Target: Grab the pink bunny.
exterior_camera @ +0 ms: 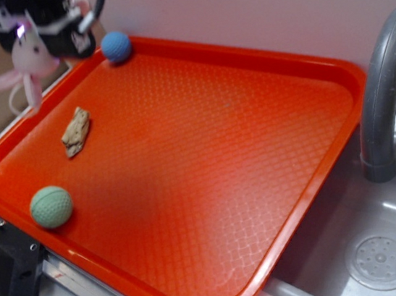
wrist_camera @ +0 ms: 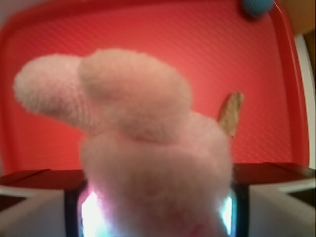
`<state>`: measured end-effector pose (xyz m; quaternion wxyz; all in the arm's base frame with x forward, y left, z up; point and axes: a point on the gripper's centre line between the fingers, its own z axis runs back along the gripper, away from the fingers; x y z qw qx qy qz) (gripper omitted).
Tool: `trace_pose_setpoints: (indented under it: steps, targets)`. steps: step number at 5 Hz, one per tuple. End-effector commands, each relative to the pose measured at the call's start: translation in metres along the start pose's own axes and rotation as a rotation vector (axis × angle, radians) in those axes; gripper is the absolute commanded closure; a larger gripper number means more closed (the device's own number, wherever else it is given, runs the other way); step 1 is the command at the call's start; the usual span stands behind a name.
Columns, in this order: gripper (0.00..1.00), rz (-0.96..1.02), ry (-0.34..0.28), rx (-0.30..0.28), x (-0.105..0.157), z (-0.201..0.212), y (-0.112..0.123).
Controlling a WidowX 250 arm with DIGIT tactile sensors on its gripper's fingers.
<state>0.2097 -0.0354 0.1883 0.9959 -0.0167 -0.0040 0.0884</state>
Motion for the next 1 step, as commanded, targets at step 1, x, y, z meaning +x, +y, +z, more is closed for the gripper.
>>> trace_pose_setpoints:
  steps: [1]
  targets:
    - [1.00, -0.013, -0.084, -0.102, 0.0072, 0.0386, 0.0035]
